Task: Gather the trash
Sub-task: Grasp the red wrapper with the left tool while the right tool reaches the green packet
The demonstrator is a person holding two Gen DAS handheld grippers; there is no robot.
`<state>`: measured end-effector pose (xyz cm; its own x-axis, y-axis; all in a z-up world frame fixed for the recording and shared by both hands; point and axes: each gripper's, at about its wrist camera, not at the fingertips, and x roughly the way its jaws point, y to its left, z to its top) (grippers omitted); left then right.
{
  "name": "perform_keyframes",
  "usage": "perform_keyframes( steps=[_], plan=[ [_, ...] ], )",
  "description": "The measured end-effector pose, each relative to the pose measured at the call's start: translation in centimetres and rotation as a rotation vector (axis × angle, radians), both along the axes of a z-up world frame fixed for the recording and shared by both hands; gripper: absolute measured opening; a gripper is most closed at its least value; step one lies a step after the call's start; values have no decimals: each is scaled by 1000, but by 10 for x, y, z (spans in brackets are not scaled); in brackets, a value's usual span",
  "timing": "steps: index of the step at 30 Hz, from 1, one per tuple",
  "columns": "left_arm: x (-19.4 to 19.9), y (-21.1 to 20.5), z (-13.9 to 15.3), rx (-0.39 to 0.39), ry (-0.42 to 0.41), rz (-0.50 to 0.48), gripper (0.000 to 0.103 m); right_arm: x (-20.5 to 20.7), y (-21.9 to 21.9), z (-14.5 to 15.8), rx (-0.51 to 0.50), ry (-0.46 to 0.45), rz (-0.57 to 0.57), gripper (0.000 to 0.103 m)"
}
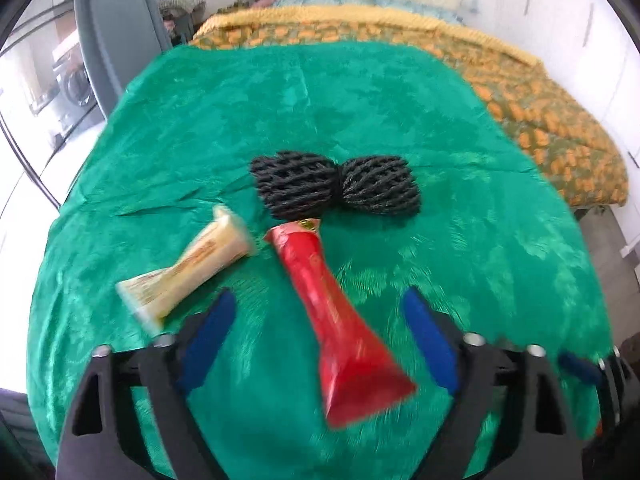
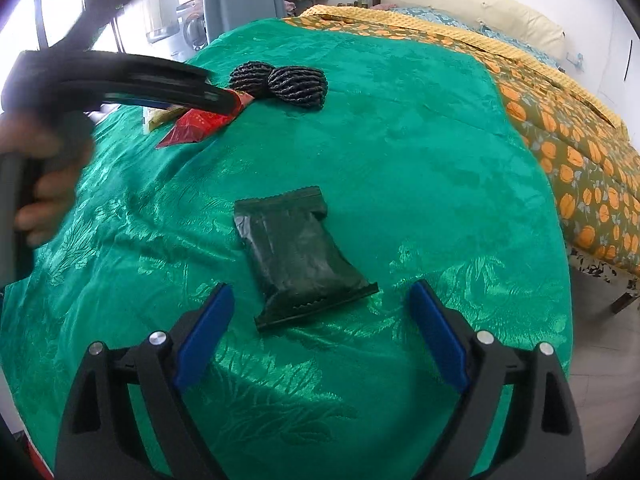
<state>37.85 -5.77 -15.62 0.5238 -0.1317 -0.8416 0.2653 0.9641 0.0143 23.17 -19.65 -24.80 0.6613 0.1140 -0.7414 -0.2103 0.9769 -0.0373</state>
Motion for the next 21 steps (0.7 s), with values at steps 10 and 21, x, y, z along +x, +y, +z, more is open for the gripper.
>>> perform_keyframes(
  steps=[10, 21],
  plan=[
    [-5, 21, -13, -79, 32, 73, 13, 0, -1, 0, 2, 0, -1, 87],
    [-158, 56, -10, -109, 5, -76, 14, -1, -1, 0, -1, -1, 0, 87]
  ],
)
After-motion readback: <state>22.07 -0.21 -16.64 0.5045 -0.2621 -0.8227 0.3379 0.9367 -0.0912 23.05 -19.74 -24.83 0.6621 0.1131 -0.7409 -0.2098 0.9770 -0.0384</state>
